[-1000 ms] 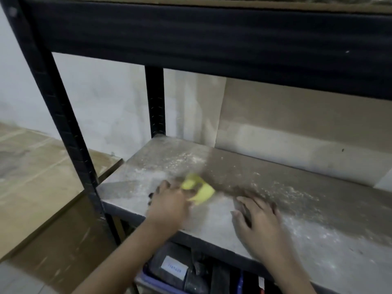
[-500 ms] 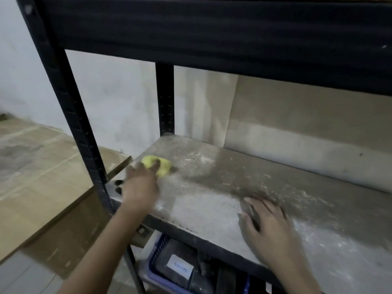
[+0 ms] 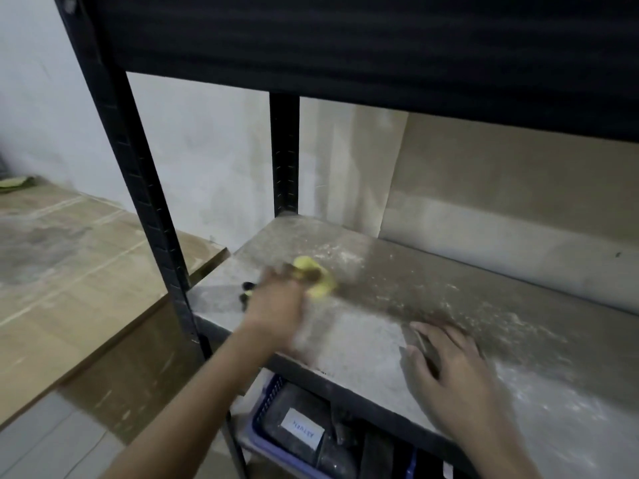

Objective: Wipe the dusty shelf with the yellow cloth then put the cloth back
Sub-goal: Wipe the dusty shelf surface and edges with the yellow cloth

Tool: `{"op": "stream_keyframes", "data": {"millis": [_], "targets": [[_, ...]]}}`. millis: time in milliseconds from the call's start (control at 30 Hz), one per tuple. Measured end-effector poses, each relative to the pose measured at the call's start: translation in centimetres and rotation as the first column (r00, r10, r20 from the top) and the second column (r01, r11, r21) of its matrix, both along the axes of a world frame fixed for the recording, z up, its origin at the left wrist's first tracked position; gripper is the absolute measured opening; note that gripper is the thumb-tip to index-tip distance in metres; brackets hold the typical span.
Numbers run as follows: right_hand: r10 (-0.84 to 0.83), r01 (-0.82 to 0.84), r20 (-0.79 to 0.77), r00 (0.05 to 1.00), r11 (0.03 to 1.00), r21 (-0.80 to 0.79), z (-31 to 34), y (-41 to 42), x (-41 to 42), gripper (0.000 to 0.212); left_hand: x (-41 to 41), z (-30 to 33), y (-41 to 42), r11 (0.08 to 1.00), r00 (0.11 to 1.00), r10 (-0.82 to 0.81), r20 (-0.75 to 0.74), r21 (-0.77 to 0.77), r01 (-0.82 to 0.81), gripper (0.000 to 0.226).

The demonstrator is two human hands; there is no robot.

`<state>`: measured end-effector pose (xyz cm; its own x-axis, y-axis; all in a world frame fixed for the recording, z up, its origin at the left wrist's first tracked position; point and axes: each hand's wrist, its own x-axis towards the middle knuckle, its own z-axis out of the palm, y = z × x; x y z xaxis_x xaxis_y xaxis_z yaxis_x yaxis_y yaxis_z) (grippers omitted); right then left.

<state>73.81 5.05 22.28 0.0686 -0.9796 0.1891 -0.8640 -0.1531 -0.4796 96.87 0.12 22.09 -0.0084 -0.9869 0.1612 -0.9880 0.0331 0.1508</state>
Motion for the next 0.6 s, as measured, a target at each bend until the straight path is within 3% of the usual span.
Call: {"op": "stream_keyframes", "data": {"millis": [67, 100, 167, 233, 367, 467, 567, 600], "targets": [[0.006, -0.005, 0.025, 1.0, 1.0, -0.016, 0.0, 0.1, -0.1, 0.034, -2.7, 0.0, 1.6, 0.971, 0.97, -0.239, -0.046, -0.014, 0.238, 0.052], [0.01, -0.009, 0.038, 0.999, 1.0, -0.028, 0.0, 0.2, -0.1, 0.034, -2.7, 0.3, 1.4, 0.97, 0.971, -0.238, -0.025, -0.054, 0.236, 0.048], [0.019, -0.017, 0.043, 0.999, 0.999, -0.048, 0.0, 0.2, -0.1, 0.033, -0.4, 0.9, -0.8, 0.991, 1.0, -0.014, 0.024, -0.135, 0.017, 0.04], [0.01, -0.008, 0.024, 1.0, 0.999, -0.049, 0.0, 0.2, -0.1, 0.033, 3.4, 1.0, -3.2, 0.967, 0.972, 0.235, -0.001, -0.104, -0.234, 0.041], [-0.005, 0.008, 0.046, 0.999, 0.997, -0.071, -0.4, 0.1, -0.2, 0.033, 4.8, -0.1, -5.0, 0.952, 0.952, 0.306, -0.002, -0.016, -0.306, 0.048], [0.017, -0.011, 0.06, 0.998, 0.995, -0.101, -0.6, -0.1, -0.2, 0.033, 0.9, 0.4, -3.9, 0.985, 0.985, 0.17, 0.026, 0.013, -0.17, 0.045], [0.012, -0.006, 0.059, 0.998, 0.995, -0.098, -0.6, -0.2, -0.3, 0.034, -4.2, 0.0, -0.8, 0.974, 0.974, -0.226, -0.019, -0.021, 0.226, 0.048], [0.014, -0.007, 0.065, 0.998, 0.995, -0.101, -0.6, -0.2, -0.4, 0.037, -5.2, 0.0, -0.2, 0.957, 0.957, -0.289, -0.025, -0.021, 0.289, 0.049]]}}
